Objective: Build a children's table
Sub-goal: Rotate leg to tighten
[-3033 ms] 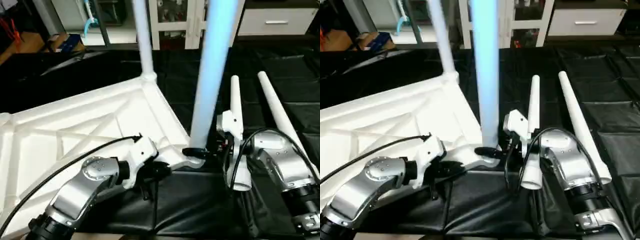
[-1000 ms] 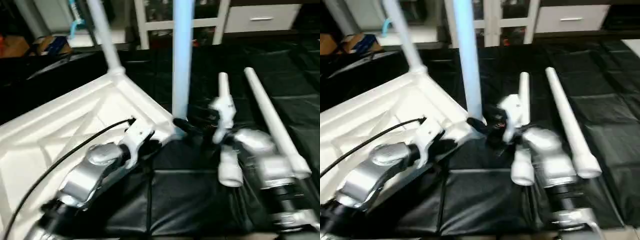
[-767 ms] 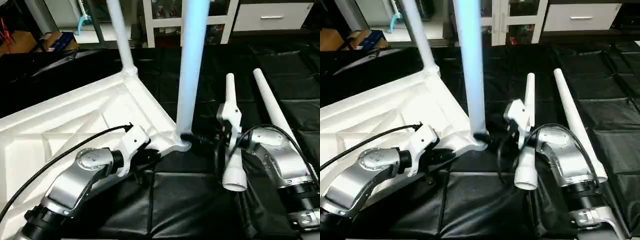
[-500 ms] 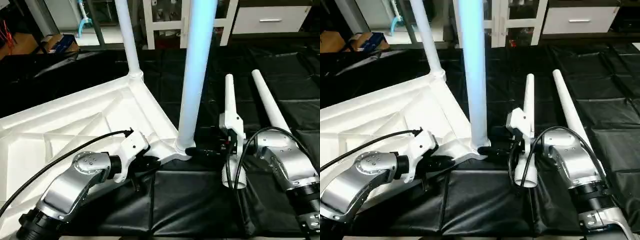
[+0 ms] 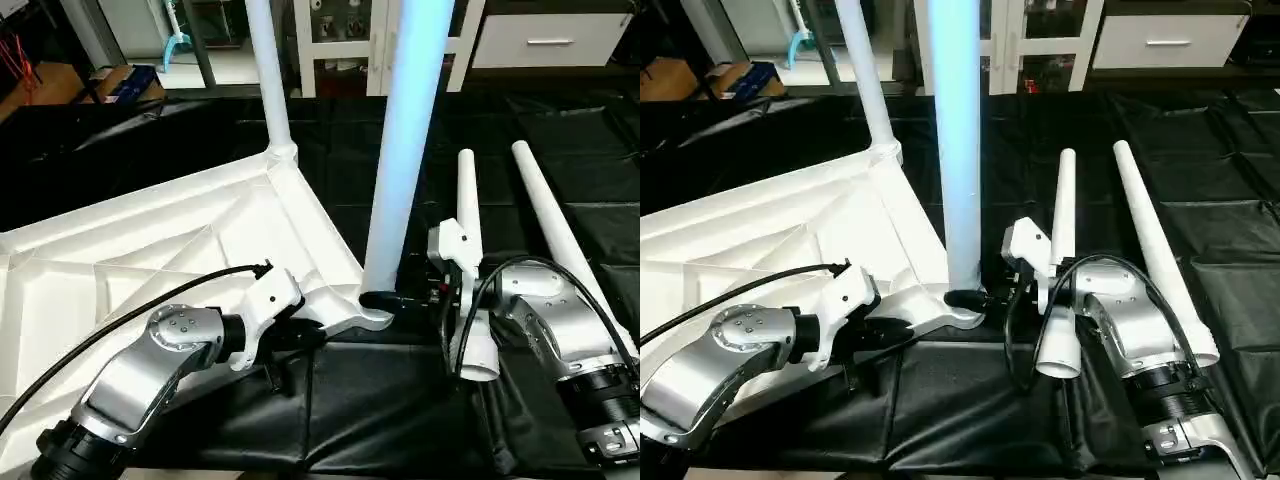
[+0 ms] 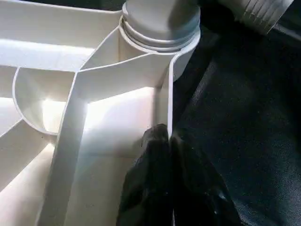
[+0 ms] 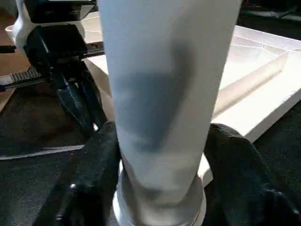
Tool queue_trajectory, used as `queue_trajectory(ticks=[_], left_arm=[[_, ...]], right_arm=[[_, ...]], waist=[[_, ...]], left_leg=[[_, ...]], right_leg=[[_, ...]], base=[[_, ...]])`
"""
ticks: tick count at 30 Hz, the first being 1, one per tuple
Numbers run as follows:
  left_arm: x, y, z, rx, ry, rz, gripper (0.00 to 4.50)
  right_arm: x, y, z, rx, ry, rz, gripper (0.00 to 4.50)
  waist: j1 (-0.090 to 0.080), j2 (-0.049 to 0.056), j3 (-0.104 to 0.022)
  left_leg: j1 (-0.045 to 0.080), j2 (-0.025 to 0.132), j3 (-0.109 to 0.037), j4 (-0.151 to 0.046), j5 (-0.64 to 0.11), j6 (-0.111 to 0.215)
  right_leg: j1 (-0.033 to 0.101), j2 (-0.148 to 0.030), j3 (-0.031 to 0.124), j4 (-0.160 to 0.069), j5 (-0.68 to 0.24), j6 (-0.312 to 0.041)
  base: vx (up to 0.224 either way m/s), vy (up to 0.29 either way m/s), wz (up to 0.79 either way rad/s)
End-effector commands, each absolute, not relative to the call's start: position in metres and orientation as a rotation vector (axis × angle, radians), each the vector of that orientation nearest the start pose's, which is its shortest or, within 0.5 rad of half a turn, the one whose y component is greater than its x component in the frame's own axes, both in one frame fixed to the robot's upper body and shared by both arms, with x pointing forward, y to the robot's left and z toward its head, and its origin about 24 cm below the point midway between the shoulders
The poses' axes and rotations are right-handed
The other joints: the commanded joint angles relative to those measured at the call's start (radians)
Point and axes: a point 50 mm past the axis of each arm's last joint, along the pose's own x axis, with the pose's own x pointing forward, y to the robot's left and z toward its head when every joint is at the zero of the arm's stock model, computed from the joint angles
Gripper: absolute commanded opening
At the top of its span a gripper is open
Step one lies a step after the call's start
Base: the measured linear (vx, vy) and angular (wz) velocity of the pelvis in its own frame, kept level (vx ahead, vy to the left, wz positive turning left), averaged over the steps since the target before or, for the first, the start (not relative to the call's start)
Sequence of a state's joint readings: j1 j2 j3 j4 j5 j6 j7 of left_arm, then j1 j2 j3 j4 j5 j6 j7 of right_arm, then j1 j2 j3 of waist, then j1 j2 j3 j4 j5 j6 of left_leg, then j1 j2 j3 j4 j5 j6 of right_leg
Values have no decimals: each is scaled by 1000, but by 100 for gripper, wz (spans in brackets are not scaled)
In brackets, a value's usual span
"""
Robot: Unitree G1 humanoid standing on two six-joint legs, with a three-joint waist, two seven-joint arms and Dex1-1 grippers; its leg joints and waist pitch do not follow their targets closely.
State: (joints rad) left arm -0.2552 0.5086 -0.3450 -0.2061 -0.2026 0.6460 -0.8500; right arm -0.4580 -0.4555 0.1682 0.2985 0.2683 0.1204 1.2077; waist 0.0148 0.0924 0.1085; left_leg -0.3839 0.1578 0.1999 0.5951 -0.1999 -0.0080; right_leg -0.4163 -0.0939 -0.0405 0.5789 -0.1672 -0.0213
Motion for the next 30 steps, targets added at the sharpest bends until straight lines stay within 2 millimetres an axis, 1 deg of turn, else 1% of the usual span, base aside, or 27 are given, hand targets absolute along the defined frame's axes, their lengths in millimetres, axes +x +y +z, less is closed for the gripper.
queue_trajectory(ticks=[1,4,6,7,8,9,10,11,12,13,14,15,16,17,18,19,20,21,22,23,24,25,26,27,28,29,30], left_arm=[[237,122,48,264,613,-1181,0],[238,122,48,264,610,-1167,0],[244,121,48,258,598,-1117,0],[247,121,48,258,590,-1093,0],[249,120,48,257,586,-1079,0],[255,119,48,252,576,-1031,0],[261,118,48,247,570,-982,0],[262,118,48,243,569,-972,0],[269,116,49,224,562,-908,0],[279,113,49,199,554,-825,0],[288,107,50,165,541,-748,0],[292,104,51,151,534,-723,0],[301,98,52,109,501,-656,0],[301,98,52,109,501,-656,0],[307,92,54,90,472,-615,0],[309,89,54,86,461,-602,0],[312,86,55,73,441,-584,0],[314,82,56,56,426,-576,0],[316,78,57,45,416,-567,0],[317,75,58,48,403,-555,0],[318,73,58,57,401,-548,0],[318,72,58,67,400,-542,0],[318,72,58,67,400,-542,0],[318,74,57,85,406,-538,0],[318,75,56,88,408,-536,0],[318,75,56,88,408,-536,0],[316,79,55,99,416,-548,0]], right_arm=[[298,-154,87,-205,169,1326,246],[298,-155,85,-202,171,1306,228],[302,-156,80,-205,166,1234,209],[304,-156,78,-205,167,1202,203],[305,-155,77,-203,169,1184,198],[309,-154,72,-204,177,1123,198],[311,-153,68,-204,188,1078,193],[311,-152,68,-204,191,1068,191],[313,-149,62,-209,208,1006,191],[316,-145,56,-207,232,927,190],[317,-137,47,-218,258,840,189],[317,-134,44,-225,268,805,189],[318,-126,36,-227,298,725,189],[318,-126,36,-227,298,725,189],[319,-118,31,-212,311,652,189],[319,-114,29,-203,313,617,188],[319,-108,26,-179,318,593,188],[320,-102,25,-154,310,544,188],[321,-96,25,-136,299,512,188],[321,-89,24,-119,291,491,188],[323,-82,26,-102,267,459,188],[324,-76,32,-82,217,458,188],[324,-76,32,-82,217,458,188],[326,-72,40,-62,159,459,188],[326,-72,45,-52,128,464,188],[326,-72,45,-52,128,464,188],[323,-70,53,17,78,569,188]], waist=[[2,-15,-69],[2,-13,-71],[1,-12,-72],[1,-13,-67],[0,-13,-66],[-3,-14,-61],[-4,-12,-59],[-7,-14,-56],[-7,-18,-55],[-16,-14,-42],[-20,-16,-39],[-22,-18,-40],[-25,-17,-39],[-25,-17,-41],[-27,-18,-40],[-30,-18,-35],[-31,-12,-34],[-34,-8,-35],[-38,-8,-33],[-41,-7,-36],[-42,-11,-34],[-48,-5,-34],[-49,-5,-34],[-48,-5,-32],[-50,-8,-35],[-48,-6,-35],[-48,-8,-34]], left_leg=[[21,64,-30,-65,-73,157],[20,64,-30,-63,-65,159],[21,63,-30,-62,-58,161],[21,63,-28,-66,-100,148],[21,63,-28,-67,-116,139],[21,63,-28,-71,-154,120],[26,64,-29,-75,-202,92],[27,63,-30,-77,-226,80],[29,64,-31,-80,-249,67],[34,61,-33,-87,-347,19],[35,61,-34,-89,-366,0],[39,55,-40,-90,-400,-25],[43,52,-42,-90,-429,-34],[44,50,-44,-90,-439,-36],[44,51,-46,-92,-453,-35],[52,46,-47,-93,-503,-35],[59,46,-48,-92,-528,-39],[60,46,-54,-96,-560,-43],[57,46,-55,-100,-568,-42],[55,48,-60,-106,-581,-47],[54,49,-60,-109,-592,-46],[58,51,-61,-116,-618,-50],[58,51,-61,-118,-625,-49],[57,52,-61,-123,-637,-49],[56,52,-62,-125,-630,-45],[54,53,-62,-126,-625,-44],[50,53,-62,-128,-617,-42]], right_leg=[[49,-46,28,-41,-108,-279],[51,-45,27,-39,-92,-283],[49,-45,27,-38,-86,-285],[48,-47,27,-46,-139,-282],[48,-46,28,-48,-161,-278],[47,-46,28,-53,-209,-266],[43,-46,29,-60,-269,-251],[43,-45,28,-64,-301,-242],[43,-47,28,-67,-331,-232],[35,-44,28,-77,-456,-194],[34,-44,29,-81,-484,-182],[34,-45,26,-86,-539,-148],[27,-46,25,-95,-585,-121],[27,-46,24,-96,-594,-111],[27,-46,24,-98,-601,-103],[14,-43,19,-113,-664,-68],[8,-43,17,-119,-681,-60],[13,-42,8,-122,-686,-42],[14,-42,6,-125,-678,-38],[20,-41,-1,-125,-654,-33],[19,-40,-2,-127,-647,-29],[19,-41,-6,-131,-629,-27],[20,-41,-7,-132,-624,-25],[21,-41,-8,-134,-613,-20],[25,-43,-6,-134,-590,-25],[26,-44,-5,-131,-579,-29],[27,-45,-2,-130,-569,-34]], base=[[0,0,0],[0,0,0],[0,0,0],[0,0,0],[0,0,0],[0,0,0],[0,0,0],[0,0,0],[0,0,0],[0,0,0],[-56,16,-3],[-61,17,-4],[-61,17,-4],[-59,14,-2],[-58,9,0],[-58,9,0],[-66,3,3],[-55,9,-1],[-55,9,-1],[0,0,0],[0,0,0],[0,0,0],[0,0,0],[0,0,0],[0,0,0],[0,0,0],[0,0,0]])
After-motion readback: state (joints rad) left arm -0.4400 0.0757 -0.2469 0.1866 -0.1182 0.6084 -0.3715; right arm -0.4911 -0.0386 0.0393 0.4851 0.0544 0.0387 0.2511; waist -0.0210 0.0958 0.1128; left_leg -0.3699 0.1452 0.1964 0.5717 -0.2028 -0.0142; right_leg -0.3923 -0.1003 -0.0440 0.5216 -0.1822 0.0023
